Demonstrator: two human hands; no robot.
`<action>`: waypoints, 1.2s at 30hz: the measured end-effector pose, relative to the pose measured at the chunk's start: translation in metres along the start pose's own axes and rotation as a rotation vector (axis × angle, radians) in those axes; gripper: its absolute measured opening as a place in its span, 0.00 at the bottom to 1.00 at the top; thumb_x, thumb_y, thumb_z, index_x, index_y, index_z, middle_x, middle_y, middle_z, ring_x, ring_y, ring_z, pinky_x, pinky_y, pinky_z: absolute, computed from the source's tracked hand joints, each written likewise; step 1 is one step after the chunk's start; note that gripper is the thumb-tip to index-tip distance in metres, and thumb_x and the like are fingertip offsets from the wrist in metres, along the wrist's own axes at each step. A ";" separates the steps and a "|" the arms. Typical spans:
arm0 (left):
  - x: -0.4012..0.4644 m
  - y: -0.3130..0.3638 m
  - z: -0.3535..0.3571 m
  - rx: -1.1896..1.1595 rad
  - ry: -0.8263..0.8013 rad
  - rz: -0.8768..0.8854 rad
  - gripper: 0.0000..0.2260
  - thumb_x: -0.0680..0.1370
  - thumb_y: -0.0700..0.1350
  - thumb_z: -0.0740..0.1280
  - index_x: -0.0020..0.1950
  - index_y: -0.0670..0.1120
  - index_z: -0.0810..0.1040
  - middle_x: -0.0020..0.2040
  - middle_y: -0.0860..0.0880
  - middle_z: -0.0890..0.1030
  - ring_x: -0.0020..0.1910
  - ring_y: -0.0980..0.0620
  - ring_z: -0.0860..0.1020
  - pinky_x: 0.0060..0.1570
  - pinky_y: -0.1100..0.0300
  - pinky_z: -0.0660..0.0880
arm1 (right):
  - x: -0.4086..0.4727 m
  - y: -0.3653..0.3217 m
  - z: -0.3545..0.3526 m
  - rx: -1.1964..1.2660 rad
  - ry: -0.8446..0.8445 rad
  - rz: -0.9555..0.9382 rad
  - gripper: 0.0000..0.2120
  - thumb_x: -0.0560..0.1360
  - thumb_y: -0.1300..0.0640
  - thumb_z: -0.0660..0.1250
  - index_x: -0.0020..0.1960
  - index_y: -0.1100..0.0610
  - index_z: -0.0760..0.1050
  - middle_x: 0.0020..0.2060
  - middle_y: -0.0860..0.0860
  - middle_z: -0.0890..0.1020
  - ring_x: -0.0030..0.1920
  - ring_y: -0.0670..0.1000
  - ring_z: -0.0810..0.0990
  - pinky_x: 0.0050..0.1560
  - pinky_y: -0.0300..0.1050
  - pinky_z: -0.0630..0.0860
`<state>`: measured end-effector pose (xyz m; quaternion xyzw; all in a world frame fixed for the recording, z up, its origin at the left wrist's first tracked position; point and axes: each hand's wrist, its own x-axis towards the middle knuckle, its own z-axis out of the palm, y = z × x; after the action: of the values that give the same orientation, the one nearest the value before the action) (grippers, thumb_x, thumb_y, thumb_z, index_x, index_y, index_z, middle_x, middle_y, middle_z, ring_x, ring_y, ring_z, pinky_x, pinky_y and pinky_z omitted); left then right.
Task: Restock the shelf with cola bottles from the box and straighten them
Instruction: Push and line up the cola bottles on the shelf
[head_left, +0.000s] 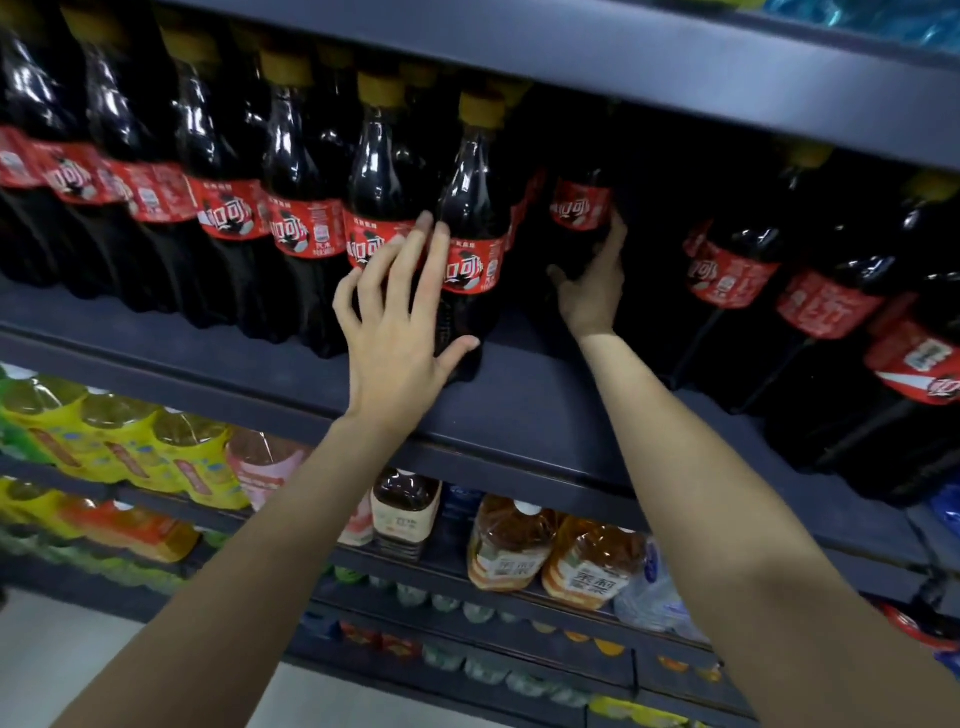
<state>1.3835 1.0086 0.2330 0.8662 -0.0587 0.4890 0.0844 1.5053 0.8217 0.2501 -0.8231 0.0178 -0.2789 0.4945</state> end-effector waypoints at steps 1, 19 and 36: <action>-0.001 0.000 0.001 0.006 0.001 0.001 0.45 0.67 0.60 0.75 0.75 0.44 0.57 0.72 0.47 0.59 0.70 0.46 0.59 0.65 0.48 0.54 | 0.004 -0.003 0.005 -0.014 0.005 0.008 0.41 0.70 0.67 0.70 0.76 0.52 0.52 0.69 0.55 0.70 0.67 0.53 0.71 0.64 0.42 0.66; -0.010 0.015 0.005 -0.153 -0.025 -0.122 0.37 0.74 0.52 0.71 0.76 0.42 0.56 0.75 0.41 0.62 0.72 0.45 0.56 0.67 0.47 0.55 | -0.091 -0.009 -0.115 -0.293 0.313 -0.339 0.17 0.74 0.57 0.66 0.61 0.62 0.73 0.54 0.58 0.78 0.55 0.58 0.75 0.56 0.53 0.73; -0.008 0.041 0.002 -0.276 -0.063 -0.266 0.42 0.67 0.39 0.68 0.77 0.41 0.51 0.76 0.42 0.57 0.73 0.44 0.58 0.67 0.46 0.58 | -0.052 -0.010 -0.076 -0.141 0.235 -0.123 0.50 0.66 0.64 0.75 0.77 0.54 0.47 0.70 0.60 0.64 0.68 0.60 0.64 0.68 0.46 0.59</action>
<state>1.3730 0.9682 0.2289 0.8614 -0.0127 0.4334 0.2644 1.4233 0.7816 0.2622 -0.8169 0.0448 -0.4013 0.4119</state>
